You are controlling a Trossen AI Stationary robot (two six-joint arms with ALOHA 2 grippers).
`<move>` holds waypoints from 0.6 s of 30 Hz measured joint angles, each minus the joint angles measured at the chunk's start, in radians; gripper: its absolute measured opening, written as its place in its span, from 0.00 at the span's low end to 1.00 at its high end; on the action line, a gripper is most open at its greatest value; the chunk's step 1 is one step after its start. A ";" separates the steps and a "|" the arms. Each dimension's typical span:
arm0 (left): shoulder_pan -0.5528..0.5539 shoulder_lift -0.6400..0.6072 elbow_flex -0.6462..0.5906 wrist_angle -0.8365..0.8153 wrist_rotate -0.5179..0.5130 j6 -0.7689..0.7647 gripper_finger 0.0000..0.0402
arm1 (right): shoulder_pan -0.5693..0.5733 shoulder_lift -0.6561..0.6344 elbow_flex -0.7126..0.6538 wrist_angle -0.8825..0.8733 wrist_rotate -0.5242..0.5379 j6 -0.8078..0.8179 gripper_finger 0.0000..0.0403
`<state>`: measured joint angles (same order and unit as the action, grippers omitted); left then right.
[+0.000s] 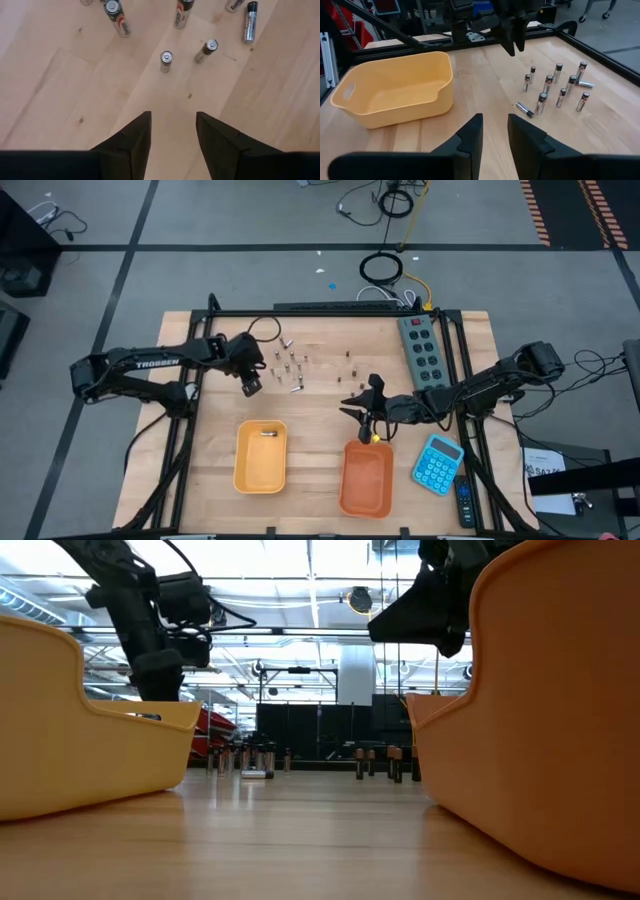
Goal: Sort batteries
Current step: Put the silver battery into the yellow bin
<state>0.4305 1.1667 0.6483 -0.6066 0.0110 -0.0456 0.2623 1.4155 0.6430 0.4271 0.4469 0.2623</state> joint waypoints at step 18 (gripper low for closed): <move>0.029 0.066 0.001 0.049 0.085 0.076 0.44 | 0.001 0.000 0.000 -0.010 0.002 0.027 0.20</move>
<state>0.4596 1.2325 0.6491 -0.5576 0.0957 0.0302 0.2637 1.4155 0.6430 0.4171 0.4484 0.2891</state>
